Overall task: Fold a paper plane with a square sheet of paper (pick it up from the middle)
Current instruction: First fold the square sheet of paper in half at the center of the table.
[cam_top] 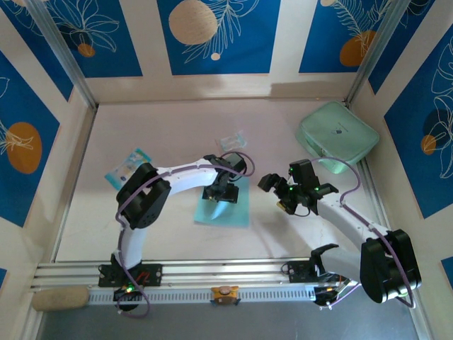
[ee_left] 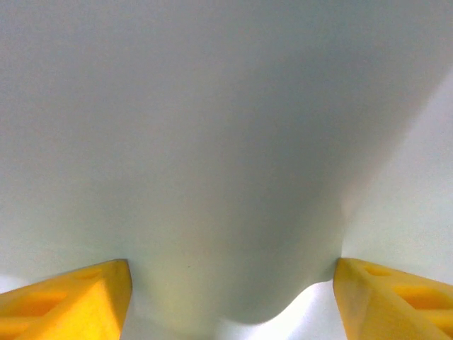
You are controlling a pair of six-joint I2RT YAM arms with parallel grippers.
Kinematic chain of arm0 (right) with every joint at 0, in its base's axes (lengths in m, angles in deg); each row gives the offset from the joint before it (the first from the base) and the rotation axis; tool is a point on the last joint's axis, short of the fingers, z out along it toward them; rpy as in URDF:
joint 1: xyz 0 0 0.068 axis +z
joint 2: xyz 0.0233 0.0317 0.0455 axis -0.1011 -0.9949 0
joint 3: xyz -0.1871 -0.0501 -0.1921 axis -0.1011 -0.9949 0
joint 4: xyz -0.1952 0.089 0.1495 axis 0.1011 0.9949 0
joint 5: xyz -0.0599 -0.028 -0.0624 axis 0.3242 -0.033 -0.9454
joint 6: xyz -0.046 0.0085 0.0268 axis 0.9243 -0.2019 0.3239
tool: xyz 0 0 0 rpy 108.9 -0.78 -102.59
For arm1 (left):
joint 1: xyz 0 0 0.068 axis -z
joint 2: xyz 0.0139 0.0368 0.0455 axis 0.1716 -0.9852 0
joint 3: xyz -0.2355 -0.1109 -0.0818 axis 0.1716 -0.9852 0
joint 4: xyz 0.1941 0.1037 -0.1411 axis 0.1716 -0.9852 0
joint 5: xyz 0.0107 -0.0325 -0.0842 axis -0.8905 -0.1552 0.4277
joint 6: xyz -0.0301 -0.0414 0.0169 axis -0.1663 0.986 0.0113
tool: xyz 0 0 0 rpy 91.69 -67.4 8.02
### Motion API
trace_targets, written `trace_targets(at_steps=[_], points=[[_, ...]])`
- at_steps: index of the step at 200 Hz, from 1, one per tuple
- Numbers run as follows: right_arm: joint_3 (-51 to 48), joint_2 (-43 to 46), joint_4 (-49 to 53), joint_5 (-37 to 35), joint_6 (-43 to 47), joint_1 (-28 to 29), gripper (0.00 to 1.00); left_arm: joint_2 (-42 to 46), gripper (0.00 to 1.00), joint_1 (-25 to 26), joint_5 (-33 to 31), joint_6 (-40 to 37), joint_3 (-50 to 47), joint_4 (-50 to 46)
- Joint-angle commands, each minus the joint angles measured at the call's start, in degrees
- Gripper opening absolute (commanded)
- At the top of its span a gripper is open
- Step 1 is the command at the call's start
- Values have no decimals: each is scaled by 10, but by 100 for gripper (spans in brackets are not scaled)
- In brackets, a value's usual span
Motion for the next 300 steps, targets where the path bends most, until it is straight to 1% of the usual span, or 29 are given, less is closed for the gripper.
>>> trace_targets(at_steps=[1, 41, 71, 107, 130, 183, 240, 300], points=[[17, 8, 24, -14, -10, -3, 99, 15, 75, 7, 12, -1, -12, 16], [16, 11, 19, -6, -11, -3, 99, 24, 89, 7, -4, 0, -12, 0], [17, 10, 14, 3, -7, -3, 99, 40, 94, 7, -12, 14, -7, -5], [15, 8, 10, 5, -6, -2, 99, 37, 98, 11, 2, 41, -6, 3], [16, 5, 9, 7, -5, -2, 99, 16, 98, 14, 6, 44, 3, -8], [12, 4, 0, 13, -2, -2, 99, -8, 98, 18, 19, 44, -1, -1], [12, 5, 10, 4, 0, -1, 99, -46, 95, 24, -6, 45, -2, -27], [12, 8, 16, 1, -3, -2, 99, -56, 92, 29, -26, 41, 3, -39]])
